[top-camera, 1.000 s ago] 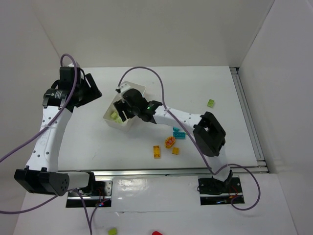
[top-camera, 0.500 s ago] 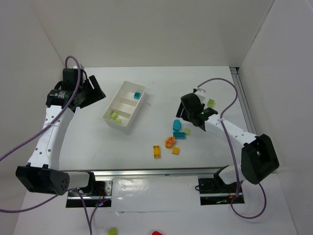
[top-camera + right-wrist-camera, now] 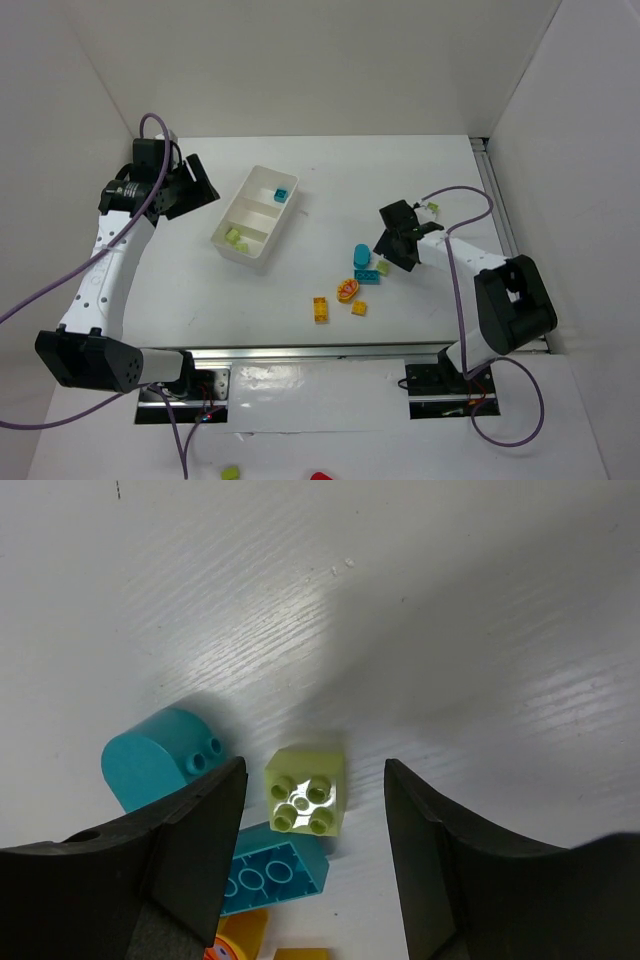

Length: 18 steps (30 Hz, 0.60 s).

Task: Sort the legos into containers by color

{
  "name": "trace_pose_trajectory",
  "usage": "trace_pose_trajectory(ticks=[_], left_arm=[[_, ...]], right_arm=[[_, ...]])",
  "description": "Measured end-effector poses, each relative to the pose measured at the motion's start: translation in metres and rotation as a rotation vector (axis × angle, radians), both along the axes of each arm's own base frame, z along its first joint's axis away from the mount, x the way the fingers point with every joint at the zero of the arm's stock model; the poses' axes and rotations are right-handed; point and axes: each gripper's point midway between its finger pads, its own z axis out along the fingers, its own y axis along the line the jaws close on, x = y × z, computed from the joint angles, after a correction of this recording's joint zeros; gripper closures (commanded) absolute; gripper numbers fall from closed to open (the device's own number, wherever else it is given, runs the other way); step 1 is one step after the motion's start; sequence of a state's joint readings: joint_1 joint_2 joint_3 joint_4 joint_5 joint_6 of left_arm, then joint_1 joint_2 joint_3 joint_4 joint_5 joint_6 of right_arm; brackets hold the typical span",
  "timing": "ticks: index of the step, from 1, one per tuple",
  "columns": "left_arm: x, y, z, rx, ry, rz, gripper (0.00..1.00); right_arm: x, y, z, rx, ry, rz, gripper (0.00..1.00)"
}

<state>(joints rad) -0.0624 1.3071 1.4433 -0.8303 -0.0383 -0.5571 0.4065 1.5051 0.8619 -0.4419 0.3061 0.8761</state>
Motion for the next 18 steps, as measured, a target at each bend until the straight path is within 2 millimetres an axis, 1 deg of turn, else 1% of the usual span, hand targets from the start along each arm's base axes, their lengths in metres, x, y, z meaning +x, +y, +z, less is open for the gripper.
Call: trace_pose_trajectory(ticks=[3, 7, 9, 13, 14, 16, 18], left_arm=[[0.000, 0.000, 0.000, 0.003, -0.001, -0.003, 0.24], [0.000, 0.000, 0.000, 0.004, -0.001, -0.003, 0.24], [0.000, 0.000, 0.000, 0.003, -0.001, -0.003, 0.24], [0.000, 0.000, 0.000, 0.003, 0.000, -0.003, 0.24], [0.000, 0.000, 0.000, 0.003, 0.000, -0.003, 0.24], [0.000, 0.000, -0.001, 0.005, 0.001, -0.004, 0.24], [0.000, 0.000, -0.001, 0.006, 0.001, -0.005, 0.24]], right_arm=[[0.001, 0.002, -0.004, 0.012, 0.010, 0.005, 0.36], [0.002, 0.010, -0.013, 0.039, 0.024, 0.030, 0.36], [-0.001, 0.012, -0.018, 0.040, 0.037, 0.040, 0.39], [-0.007, 0.013, -0.027, 0.029, 0.060, 0.056, 0.56], [-0.008, 0.014, -0.027, 0.030, 0.060, 0.057, 0.66], [-0.007, 0.014, -0.027, 0.028, 0.058, 0.058, 0.72], [-0.007, 0.016, -0.024, 0.018, 0.056, 0.069, 0.73]])
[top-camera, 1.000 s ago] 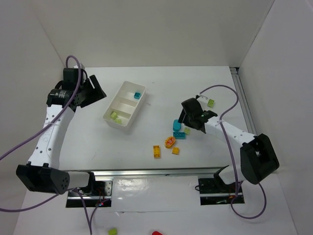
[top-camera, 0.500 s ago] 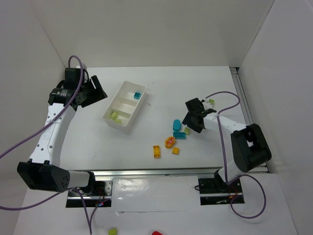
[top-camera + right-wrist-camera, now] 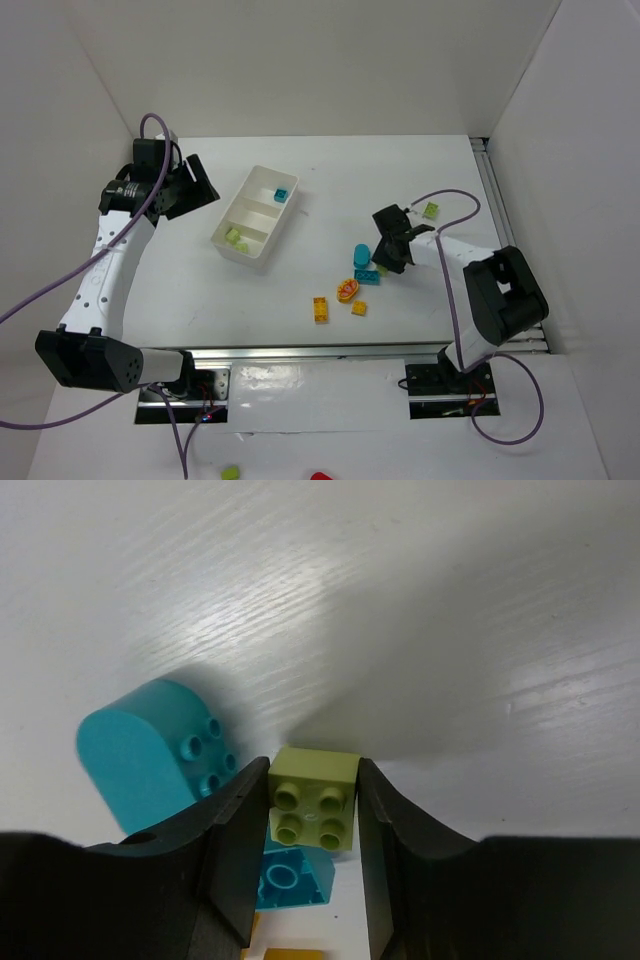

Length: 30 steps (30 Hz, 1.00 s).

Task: Sort the legos into containers by color

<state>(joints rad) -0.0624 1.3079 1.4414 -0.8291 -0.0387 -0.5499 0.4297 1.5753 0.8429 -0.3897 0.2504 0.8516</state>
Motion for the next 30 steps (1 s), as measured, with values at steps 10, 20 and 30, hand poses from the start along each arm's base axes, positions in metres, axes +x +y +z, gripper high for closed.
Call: trace_pose_trajectory(ticks=[10, 20, 30], left_arm=[[0.000, 0.003, 0.000, 0.015, 0.000, 0.011, 0.24], [-0.003, 0.018, 0.003, 0.032, -0.007, 0.057, 0.24], [-0.010, 0.028, 0.005, 0.035, -0.003, 0.088, 0.24]], right_arm=[[0.059, 0.115, 0.138, 0.041, -0.349, 0.347, 0.73], [0.050, 0.311, 0.159, 0.162, -0.487, 0.862, 0.72], [0.052, 0.376, 0.103, 0.156, -0.431, 1.019, 0.22]])
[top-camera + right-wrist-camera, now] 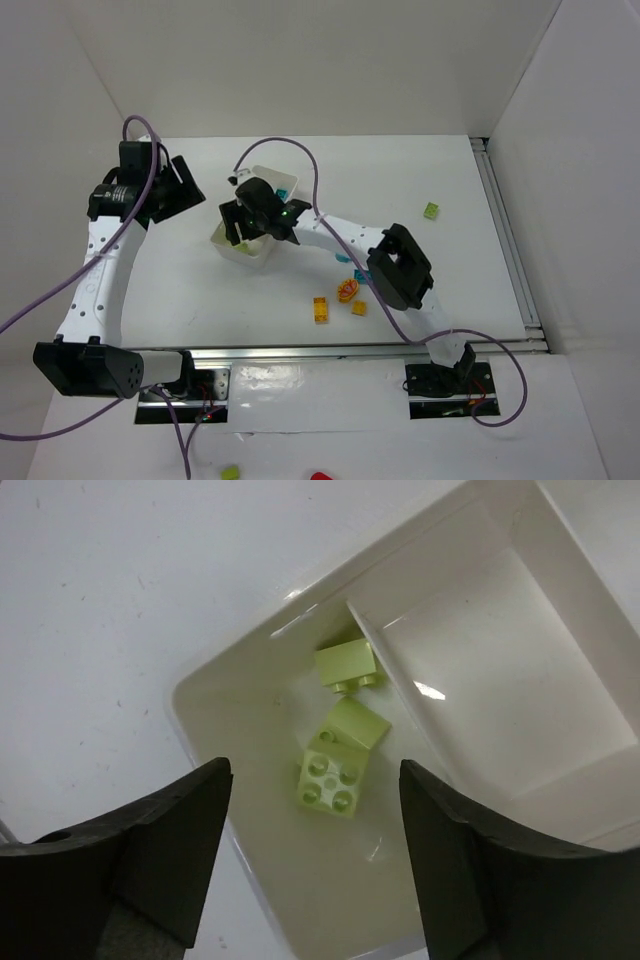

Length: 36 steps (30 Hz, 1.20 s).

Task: Sort the legos into containers by color

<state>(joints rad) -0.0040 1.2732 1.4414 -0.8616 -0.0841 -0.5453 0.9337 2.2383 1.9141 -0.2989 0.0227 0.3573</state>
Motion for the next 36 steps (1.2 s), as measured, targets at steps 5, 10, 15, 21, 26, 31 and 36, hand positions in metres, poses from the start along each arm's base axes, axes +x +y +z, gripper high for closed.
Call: trace_pose_trajectory(ticks=[5, 10, 15, 21, 26, 31, 36], left_arm=[[-0.002, 0.002, -0.001, 0.000, 0.008, 0.007, 0.24], [-0.002, 0.003, -0.001, 0.001, 0.009, 0.010, 0.24], [-0.003, 0.003, -0.002, 0.012, 0.013, -0.008, 0.24], [-0.003, -0.001, -0.003, -0.003, 0.015, -0.026, 0.24], [-0.001, -0.003, -0.004, -0.013, 0.018, -0.036, 0.24], [0.000, -0.003, -0.005, -0.013, 0.021, -0.036, 0.24], [0.000, -0.003, -0.005, -0.013, 0.020, -0.035, 0.24]], right_arm=[[0.010, -0.007, 0.005, -0.015, -0.029, -0.039, 0.25], [0.025, -0.075, 0.019, -0.060, -0.063, -0.217, 0.30], [0.068, -0.256, 0.040, -0.072, -0.053, -0.660, 0.17], [0.076, -0.456, -0.002, -0.199, 0.031, -1.164, 0.00], [0.062, -0.500, -0.050, -0.283, 0.153, -1.240, 0.00], [0.073, -0.523, -0.081, -0.332, 0.220, -1.250, 0.00], [0.093, -0.534, -0.102, -0.317, 0.248, -1.240, 0.10]])
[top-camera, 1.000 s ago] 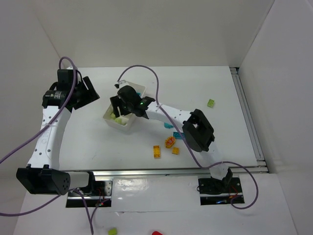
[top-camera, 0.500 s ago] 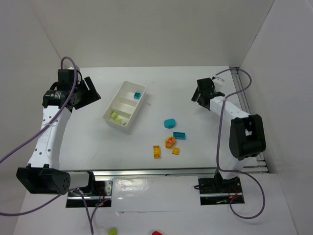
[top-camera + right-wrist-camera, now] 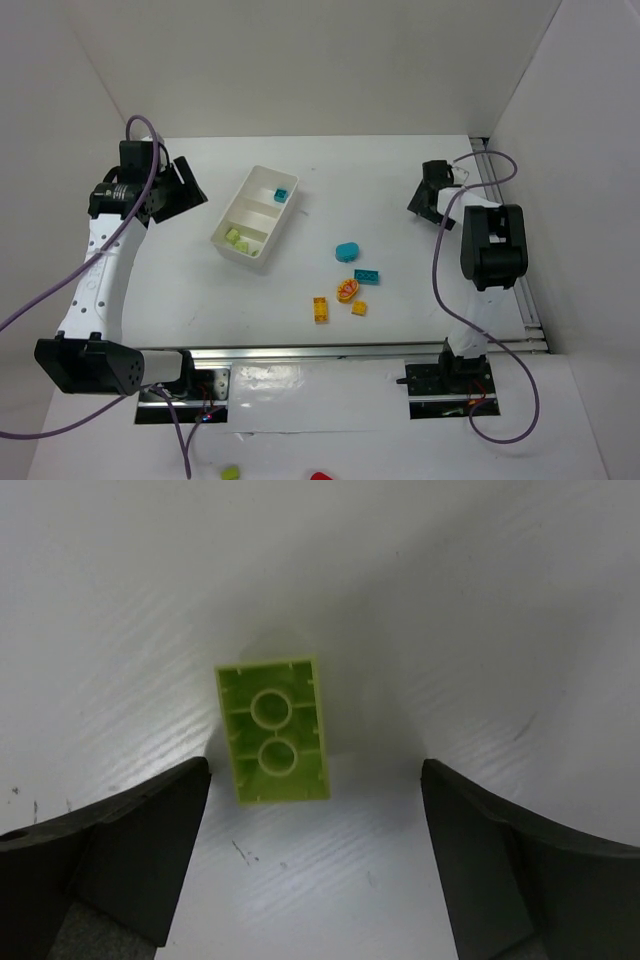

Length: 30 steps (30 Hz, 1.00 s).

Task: Sort the legos into containers by color

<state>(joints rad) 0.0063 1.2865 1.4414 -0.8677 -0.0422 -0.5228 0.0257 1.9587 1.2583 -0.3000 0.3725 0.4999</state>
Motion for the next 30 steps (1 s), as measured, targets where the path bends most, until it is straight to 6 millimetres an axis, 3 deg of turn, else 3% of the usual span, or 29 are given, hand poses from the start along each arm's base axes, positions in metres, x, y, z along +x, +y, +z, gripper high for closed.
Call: trace_pose_trajectory(ticks=[5, 6, 10, 13, 15, 17, 18, 21, 23, 26, 30], left_arm=[[0.000, 0.000, 0.000, 0.000, 0.000, 0.000, 0.24], [0.000, 0.000, 0.000, 0.000, 0.000, 0.000, 0.24], [0.000, 0.000, 0.000, 0.000, 0.001, 0.000, 0.24], [0.000, 0.000, 0.000, -0.001, 0.001, 0.000, 0.24], [0.000, -0.001, 0.000, -0.003, 0.000, -0.003, 0.24], [0.000, -0.001, 0.000, -0.006, -0.001, -0.006, 0.24], [0.000, -0.002, 0.000, -0.008, -0.002, -0.008, 0.24], [0.001, -0.002, 0.001, -0.008, -0.003, -0.007, 0.24], [0.001, 0.000, 0.001, -0.001, -0.004, 0.005, 0.24], [0.001, 0.007, 0.000, 0.019, -0.003, 0.040, 0.24], [-0.001, 0.016, 0.000, 0.034, 0.003, 0.112, 0.24]], right_arm=[[0.013, -0.002, 0.000, 0.006, -0.023, 0.021, 0.36], [0.016, -0.002, 0.001, 0.007, -0.028, 0.025, 0.52], [0.021, 0.002, 0.001, 0.024, -0.043, 0.040, 0.81], [0.022, 0.013, 0.003, 0.036, -0.048, 0.069, 0.86], [0.022, 0.036, 0.010, 0.048, -0.064, 0.120, 0.86], [0.015, 0.083, 0.028, 0.062, -0.092, 0.229, 0.86], [0.011, 0.116, 0.043, 0.073, -0.122, 0.307, 0.86], [-0.014, 0.232, 0.104, 0.151, -0.260, 0.594, 0.85], [-0.045, 0.307, 0.147, 0.209, -0.353, 0.803, 0.83], [-0.078, 0.374, 0.186, 0.287, -0.426, 1.007, 0.82], [-0.097, 0.434, 0.200, 0.371, -0.443, 1.189, 0.79]])
